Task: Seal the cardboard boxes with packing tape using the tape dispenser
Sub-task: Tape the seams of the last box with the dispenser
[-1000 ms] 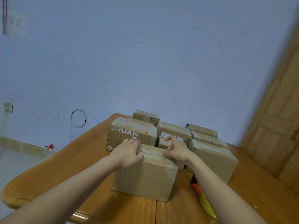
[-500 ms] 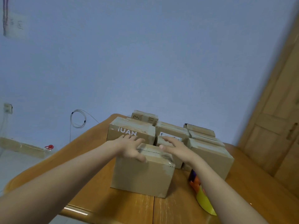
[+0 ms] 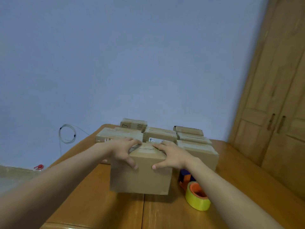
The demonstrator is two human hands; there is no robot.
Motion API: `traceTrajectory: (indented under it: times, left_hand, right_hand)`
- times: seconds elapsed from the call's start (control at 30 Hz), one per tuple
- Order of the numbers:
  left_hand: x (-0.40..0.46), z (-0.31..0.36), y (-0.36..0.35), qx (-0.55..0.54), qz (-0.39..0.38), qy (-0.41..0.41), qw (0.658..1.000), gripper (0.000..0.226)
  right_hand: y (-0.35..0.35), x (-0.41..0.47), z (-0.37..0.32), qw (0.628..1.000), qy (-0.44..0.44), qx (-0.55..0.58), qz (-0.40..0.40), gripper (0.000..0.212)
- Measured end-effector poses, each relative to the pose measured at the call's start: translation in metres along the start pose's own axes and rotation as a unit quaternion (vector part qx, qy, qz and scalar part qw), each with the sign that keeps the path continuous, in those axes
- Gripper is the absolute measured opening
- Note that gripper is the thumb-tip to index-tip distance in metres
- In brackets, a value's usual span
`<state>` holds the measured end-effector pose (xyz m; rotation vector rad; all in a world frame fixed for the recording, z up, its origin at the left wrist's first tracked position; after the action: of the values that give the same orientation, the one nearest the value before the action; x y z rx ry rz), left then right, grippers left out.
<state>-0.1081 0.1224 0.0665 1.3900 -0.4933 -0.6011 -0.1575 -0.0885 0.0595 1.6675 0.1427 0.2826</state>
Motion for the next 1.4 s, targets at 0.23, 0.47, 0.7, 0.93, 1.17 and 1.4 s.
traceTrajectory:
  times: [0.23,0.47,0.7,0.93,1.17,1.4]
  left_hand:
    - [0.021,0.034,0.07,0.039,0.074,-0.055,0.995,0.108]
    - [0.064,0.045,0.137,0.024,0.117,-0.099,0.988,0.099]
    - [0.129,0.031,0.18,0.0,0.134,-0.112,0.985,0.1]
    - [0.208,-0.001,0.194,0.045,0.155,-0.113,0.98,0.095]
    - [0.287,-0.022,0.189,0.129,0.197,-0.107,0.966,0.098]
    - [0.36,-0.046,0.144,0.158,0.238,-0.077,0.955,0.1]
  right_hand:
    - [0.084,-0.017,0.026,0.996,-0.009,-0.049,0.078,0.096]
    - [0.148,0.003,0.056,0.989,-0.037,-0.084,0.115,0.102]
    - [0.191,0.058,0.095,0.982,-0.051,-0.125,0.131,0.092]
    - [0.19,0.128,0.142,0.982,-0.051,-0.111,0.147,0.091]
    - [0.169,0.189,0.189,0.974,-0.063,-0.118,0.181,0.095]
    - [0.127,0.243,0.233,0.969,-0.081,-0.141,0.184,0.1]
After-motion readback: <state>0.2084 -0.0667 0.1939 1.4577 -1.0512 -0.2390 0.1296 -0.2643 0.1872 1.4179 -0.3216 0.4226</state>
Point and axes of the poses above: each hand's wrist, its own x-axis towards the middle knuckle, its own y-axis out of the back of the hand, z = x × y, the point moved 2 cm from there along x, towards the middle knuckle, and after that the axes turned 1 degree about -y, right-handed, at the moved point
